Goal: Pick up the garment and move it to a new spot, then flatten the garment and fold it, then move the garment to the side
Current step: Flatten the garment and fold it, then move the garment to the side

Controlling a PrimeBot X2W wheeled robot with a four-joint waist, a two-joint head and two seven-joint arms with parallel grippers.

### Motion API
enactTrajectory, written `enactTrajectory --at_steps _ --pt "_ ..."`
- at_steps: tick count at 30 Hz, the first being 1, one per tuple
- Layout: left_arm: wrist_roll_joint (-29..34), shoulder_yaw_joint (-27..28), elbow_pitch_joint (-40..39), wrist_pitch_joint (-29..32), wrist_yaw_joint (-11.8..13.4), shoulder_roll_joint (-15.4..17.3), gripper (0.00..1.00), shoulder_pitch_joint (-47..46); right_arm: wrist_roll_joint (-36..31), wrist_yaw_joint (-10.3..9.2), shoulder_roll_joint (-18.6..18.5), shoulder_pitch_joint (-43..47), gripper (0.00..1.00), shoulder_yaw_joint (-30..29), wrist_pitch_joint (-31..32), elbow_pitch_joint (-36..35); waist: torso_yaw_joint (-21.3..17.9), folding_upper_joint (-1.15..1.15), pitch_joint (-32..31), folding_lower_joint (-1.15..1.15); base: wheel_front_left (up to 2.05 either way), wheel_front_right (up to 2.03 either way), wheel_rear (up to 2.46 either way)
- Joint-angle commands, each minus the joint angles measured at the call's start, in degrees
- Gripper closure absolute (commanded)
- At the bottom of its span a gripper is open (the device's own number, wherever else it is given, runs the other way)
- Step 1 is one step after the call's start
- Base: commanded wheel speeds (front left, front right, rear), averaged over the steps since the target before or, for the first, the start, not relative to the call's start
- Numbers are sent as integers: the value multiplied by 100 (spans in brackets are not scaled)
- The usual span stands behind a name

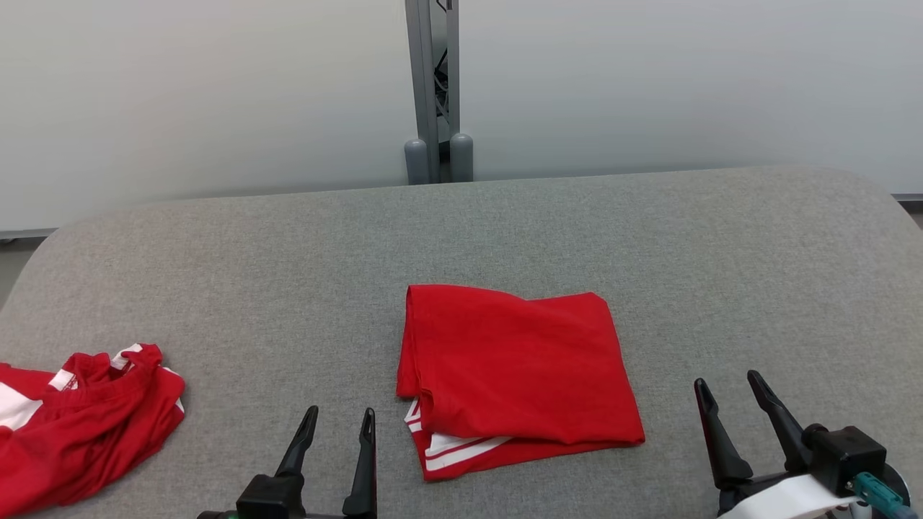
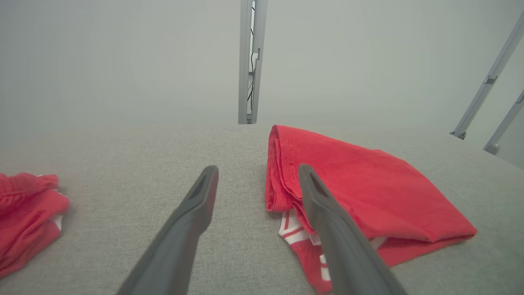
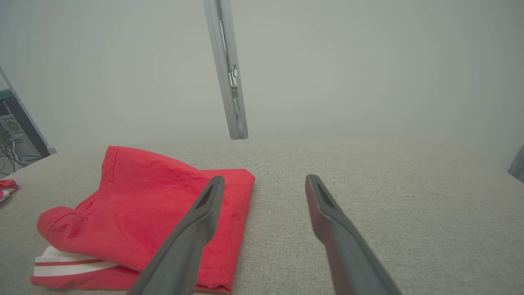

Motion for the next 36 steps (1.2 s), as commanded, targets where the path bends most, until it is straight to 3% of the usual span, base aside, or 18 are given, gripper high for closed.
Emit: enactTrajectory --at_steps 1,27,31,36 --pt "7 16 -18 -20 28 22 0 33 -39 -2 -4 50 0 -9 -31 -36 -10 0 -11 0 0 0 0" --pt "83 125 -252 -20 58 22 0 63 -76 -2 162 28 0 -71 -32 15 141 0 47 0 0 0 0" --pt "235 221 -468 -20 50 23 0 91 354 -2 162 -238 0 142 -31 474 197 0 146 0 0 0 0" --pt "358 298 -675 -20 2 22 0 101 1522 -1 73 -904 0 528 97 1298 318 0 344 0 0 0 0"
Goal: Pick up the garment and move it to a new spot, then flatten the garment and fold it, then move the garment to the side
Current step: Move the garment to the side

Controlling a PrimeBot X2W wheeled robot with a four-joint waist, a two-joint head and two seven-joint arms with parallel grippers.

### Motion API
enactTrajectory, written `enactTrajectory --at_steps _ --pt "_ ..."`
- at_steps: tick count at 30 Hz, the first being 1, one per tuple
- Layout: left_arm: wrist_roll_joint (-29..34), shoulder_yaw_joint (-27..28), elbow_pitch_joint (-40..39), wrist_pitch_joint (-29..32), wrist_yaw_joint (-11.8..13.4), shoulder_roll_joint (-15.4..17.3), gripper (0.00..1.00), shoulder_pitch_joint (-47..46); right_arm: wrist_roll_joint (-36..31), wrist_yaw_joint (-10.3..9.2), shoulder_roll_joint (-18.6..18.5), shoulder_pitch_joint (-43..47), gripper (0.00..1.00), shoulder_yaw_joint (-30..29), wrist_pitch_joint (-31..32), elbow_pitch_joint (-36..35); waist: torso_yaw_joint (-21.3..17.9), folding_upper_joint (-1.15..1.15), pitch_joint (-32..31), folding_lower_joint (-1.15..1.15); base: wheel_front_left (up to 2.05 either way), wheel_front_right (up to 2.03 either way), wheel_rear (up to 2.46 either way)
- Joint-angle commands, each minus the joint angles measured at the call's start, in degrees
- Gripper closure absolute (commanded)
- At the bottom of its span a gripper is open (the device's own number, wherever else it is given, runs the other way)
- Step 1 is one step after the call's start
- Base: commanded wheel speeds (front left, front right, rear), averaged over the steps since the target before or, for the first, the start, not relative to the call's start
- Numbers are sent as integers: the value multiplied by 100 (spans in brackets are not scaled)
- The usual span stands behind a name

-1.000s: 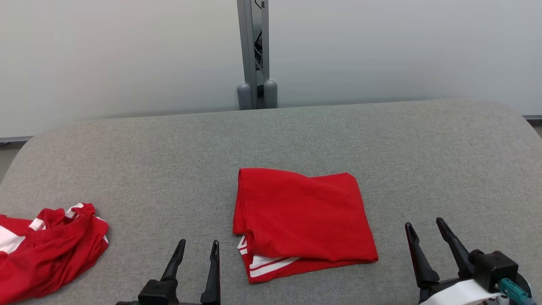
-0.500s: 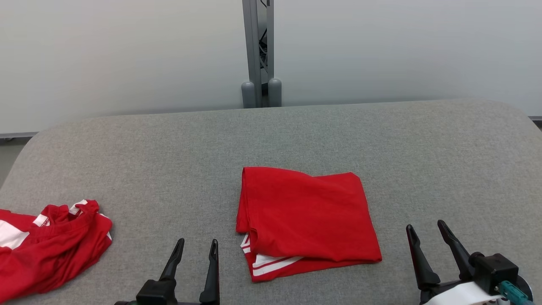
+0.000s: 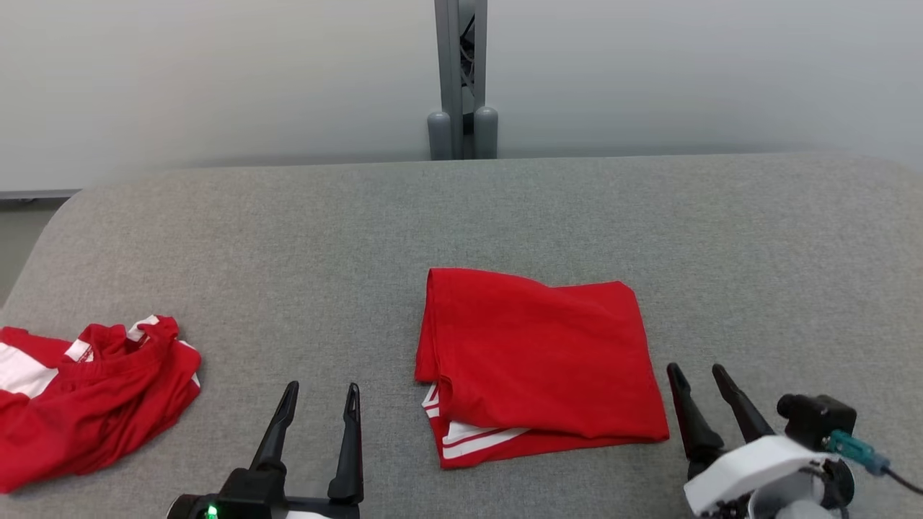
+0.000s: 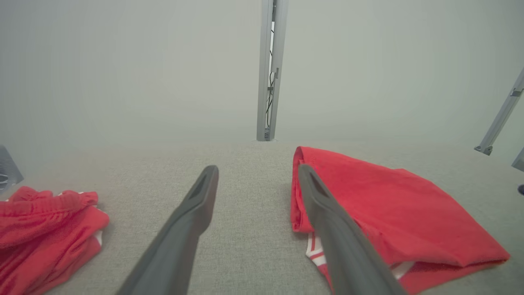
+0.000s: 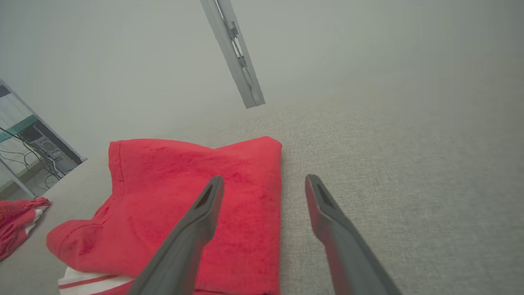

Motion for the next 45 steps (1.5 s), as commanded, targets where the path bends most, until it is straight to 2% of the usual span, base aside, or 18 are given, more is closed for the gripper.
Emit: enactTrajectory --at_steps 1,5,12,20,21,22,23,24,26,28,29,37,45 --pt "15 24 -19 -20 -27 23 0 -4 89 -1 -62 -85 0 -9 6 21 59 0 67 0 0 0 0" --pt "44 9 -49 -20 -50 22 0 -98 1188 -1 -266 -610 0 281 403 517 204 0 244 0 0 0 0" --pt "28 -66 -23 -20 -80 21 0 -271 2800 -1 -704 -1226 0 664 1266 991 469 0 516 0 0 0 0" --pt "44 -93 6 -20 -79 21 0 -369 3922 -1 -1048 -1437 0 1188 2079 919 655 0 674 0 0 0 0" --pt "-26 -86 4 -20 -76 22 0 -369 3989 -2 -1087 -1412 9 1291 2156 900 664 0 676 0 0 0 0" --pt "-49 -86 -3 -20 -76 21 0 -375 4068 -2 -1106 -1394 24 1370 2208 902 670 0 677 0 0 0 0" --pt "-53 -91 -15 -20 -77 21 0 -390 4143 -2 -1115 -1387 33 1434 2237 894 675 0 676 0 0 0 0" --pt "-54 -101 -27 -20 -76 21 0 -393 4196 -2 -1140 -1391 51 1480 2207 881 678 0 669 0 0 0 0" --pt "-30 -118 -41 -20 -80 22 0 -389 4310 -1 -1197 -1385 64 1506 2068 875 678 0 643 0 0 0 0" --pt "-1 -119 -43 -20 -71 22 0 -376 4350 -1 -1276 -1392 93 1553 1926 869 659 0 611 0 0 0 0" --pt "14 -110 -48 -20 -71 21 0 -359 4383 -1 -1291 -1391 100 1601 1894 850 636 0 595 0 0 0 0" --pt "136 -111 -23 -21 -148 21 0 -291 4290 -1 -1586 -1595 100 1968 1437 762 406 0 622 0 0 0 0" --pt "307 -75 -87 -21 -202 21 0 -444 4111 -1 -1739 -1973 100 2353 1021 712 1 0 796 0 0 0 0"
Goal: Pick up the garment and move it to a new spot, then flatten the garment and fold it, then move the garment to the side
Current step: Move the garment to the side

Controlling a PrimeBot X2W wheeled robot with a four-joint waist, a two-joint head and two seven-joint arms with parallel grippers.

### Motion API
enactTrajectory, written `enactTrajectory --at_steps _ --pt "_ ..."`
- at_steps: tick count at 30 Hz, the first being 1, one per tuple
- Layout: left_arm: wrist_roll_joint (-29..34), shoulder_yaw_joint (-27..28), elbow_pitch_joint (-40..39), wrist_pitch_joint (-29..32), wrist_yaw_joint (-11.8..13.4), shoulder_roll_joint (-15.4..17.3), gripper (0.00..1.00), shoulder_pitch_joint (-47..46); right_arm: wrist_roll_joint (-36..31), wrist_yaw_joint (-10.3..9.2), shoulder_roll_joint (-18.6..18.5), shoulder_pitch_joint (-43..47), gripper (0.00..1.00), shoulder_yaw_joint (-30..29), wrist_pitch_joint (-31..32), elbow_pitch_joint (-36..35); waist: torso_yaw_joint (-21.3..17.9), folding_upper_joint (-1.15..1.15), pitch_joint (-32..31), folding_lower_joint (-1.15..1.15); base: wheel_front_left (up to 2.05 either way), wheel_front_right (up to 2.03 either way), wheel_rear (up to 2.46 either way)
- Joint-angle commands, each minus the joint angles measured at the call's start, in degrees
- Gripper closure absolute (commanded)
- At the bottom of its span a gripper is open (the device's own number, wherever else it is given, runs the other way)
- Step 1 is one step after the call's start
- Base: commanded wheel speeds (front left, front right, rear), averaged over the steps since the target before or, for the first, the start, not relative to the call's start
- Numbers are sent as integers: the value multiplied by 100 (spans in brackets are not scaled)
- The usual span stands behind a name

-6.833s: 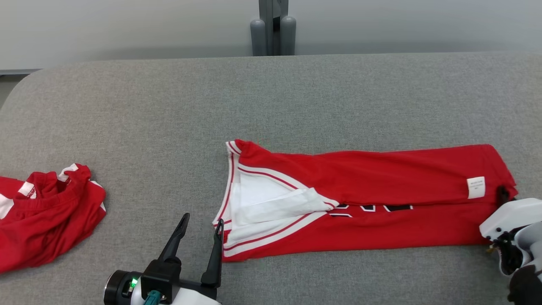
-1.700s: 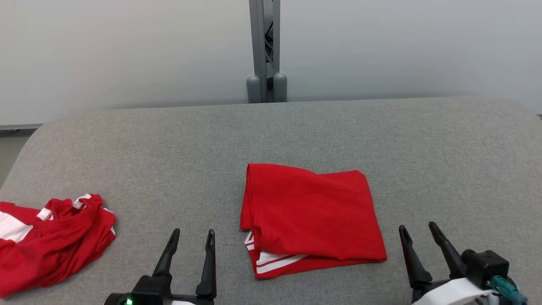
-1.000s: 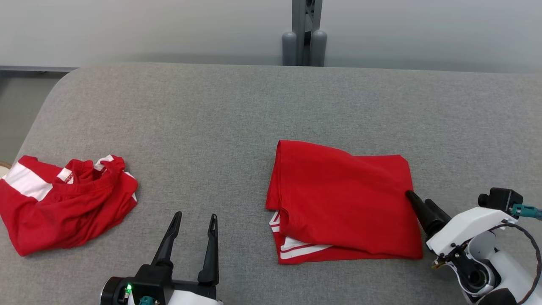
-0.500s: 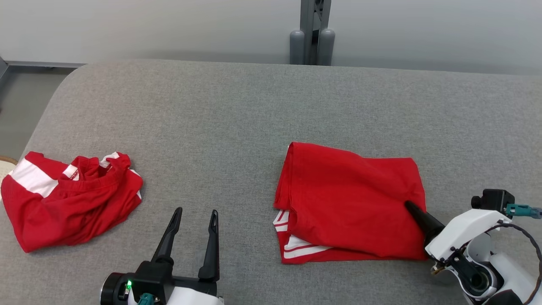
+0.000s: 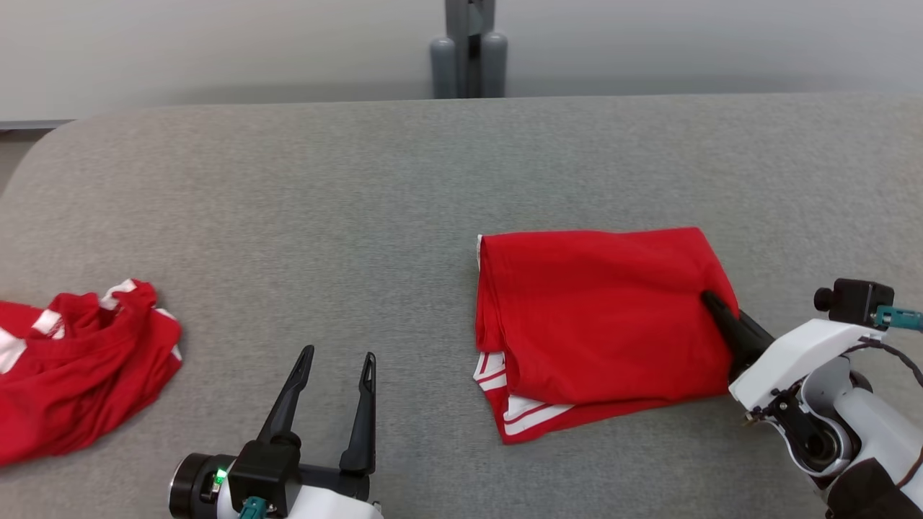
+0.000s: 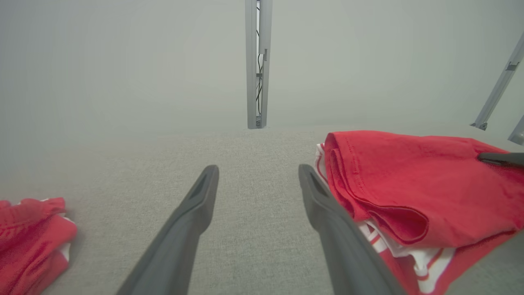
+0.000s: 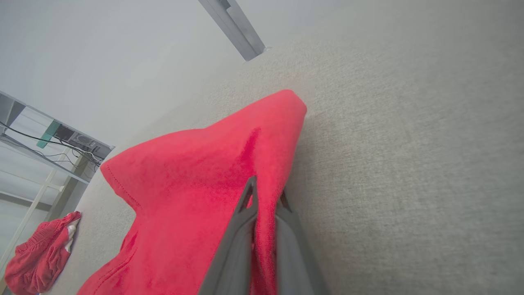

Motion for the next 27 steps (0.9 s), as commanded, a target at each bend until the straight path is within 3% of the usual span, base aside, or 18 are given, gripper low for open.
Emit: enactTrajectory --at_steps 1,19,27 --pt "66 24 -25 -21 -22 21 0 -117 -26 -1 -70 -87 100 19 -84 -16 -163 0 86 0 0 0 0" --pt "446 165 -187 -21 -263 113 0 -379 195 0 -4 -636 100 742 -838 100 -1592 0 475 0 0 0 0" --pt "602 229 -383 -21 -266 221 0 -666 175 -1 -26 -1003 100 978 -1035 280 -1864 0 826 0 0 0 0"
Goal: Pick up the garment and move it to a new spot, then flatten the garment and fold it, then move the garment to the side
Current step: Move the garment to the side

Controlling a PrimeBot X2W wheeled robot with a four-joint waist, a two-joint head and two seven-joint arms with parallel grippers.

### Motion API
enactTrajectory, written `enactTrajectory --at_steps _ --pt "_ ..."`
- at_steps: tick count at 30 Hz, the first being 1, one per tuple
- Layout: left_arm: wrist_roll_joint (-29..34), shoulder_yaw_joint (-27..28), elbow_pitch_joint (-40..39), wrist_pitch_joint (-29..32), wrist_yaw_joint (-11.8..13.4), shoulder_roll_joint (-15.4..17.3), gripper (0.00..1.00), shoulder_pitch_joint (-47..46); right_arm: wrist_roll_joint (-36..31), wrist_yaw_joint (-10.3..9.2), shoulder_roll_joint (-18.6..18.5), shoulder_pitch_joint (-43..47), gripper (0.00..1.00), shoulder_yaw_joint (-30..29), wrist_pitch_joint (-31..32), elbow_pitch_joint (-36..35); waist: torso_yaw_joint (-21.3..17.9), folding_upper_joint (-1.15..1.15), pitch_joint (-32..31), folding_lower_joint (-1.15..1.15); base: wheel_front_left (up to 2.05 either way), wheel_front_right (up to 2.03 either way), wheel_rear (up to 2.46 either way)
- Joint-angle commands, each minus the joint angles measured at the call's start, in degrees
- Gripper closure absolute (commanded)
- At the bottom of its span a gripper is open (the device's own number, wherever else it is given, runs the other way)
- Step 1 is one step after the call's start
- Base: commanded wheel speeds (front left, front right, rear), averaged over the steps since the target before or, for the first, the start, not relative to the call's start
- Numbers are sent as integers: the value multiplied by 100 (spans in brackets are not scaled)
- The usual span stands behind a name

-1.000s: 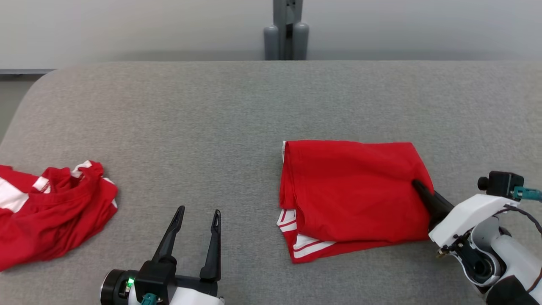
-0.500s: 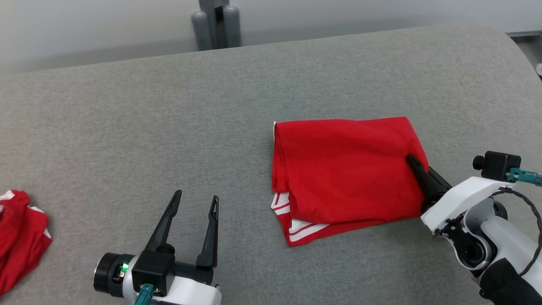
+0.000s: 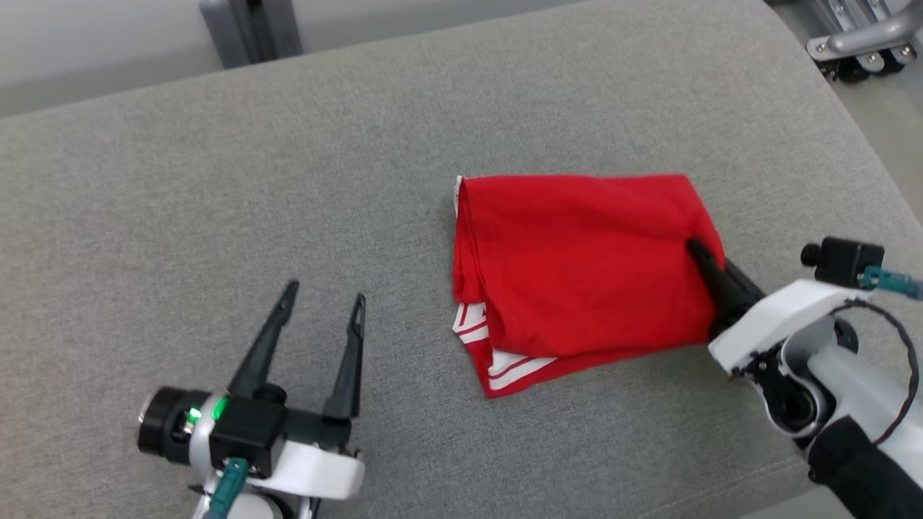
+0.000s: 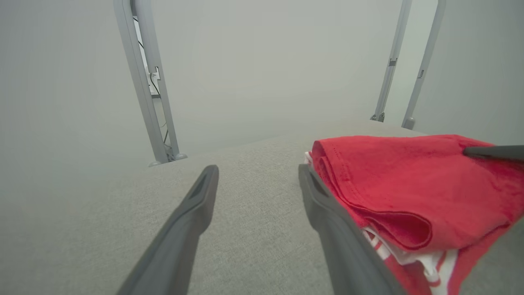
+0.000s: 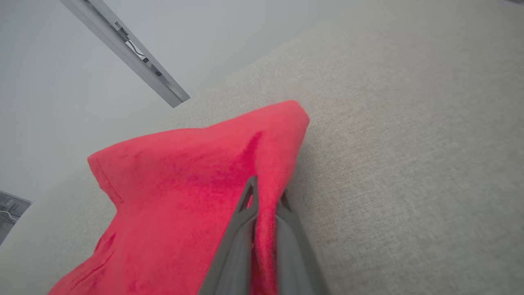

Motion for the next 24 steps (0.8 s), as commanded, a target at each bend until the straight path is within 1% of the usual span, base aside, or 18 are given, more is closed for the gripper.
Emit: enactTrajectory --at_steps 1,4,8,12,15,16,24 --pt "48 40 -86 -21 28 51 0 -153 -39 -1 -46 -173 100 -13 -57 44 2 0 178 0 0 0 0" --pt "105 21 -235 -21 -27 104 0 -356 -90 -2 -142 -480 100 -73 -111 135 97 0 421 0 0 0 0" --pt "235 -143 -406 -21 -145 129 0 -729 -150 -1 -269 -985 100 -255 -151 307 228 0 794 0 0 0 0" --pt "358 -292 -612 21 -221 129 0 -1112 -248 -2 -394 -1516 100 -499 -177 596 282 0 1181 0 0 0 0" --pt "468 -384 -820 140 -268 168 0 -1338 -432 -1 -494 -1940 100 -803 -176 834 288 0 1489 0 0 0 0" --pt "468 -384 -820 140 -268 168 0 -1338 -432 -1 -494 -1940 100 -803 -176 834 288 0 1489 0 0 0 0" --pt "674 -557 -1412 461 -388 273 0 -1734 -1279 -2 -782 -2725 100 -1780 -173 1726 334 0 2074 0 0 0 0"
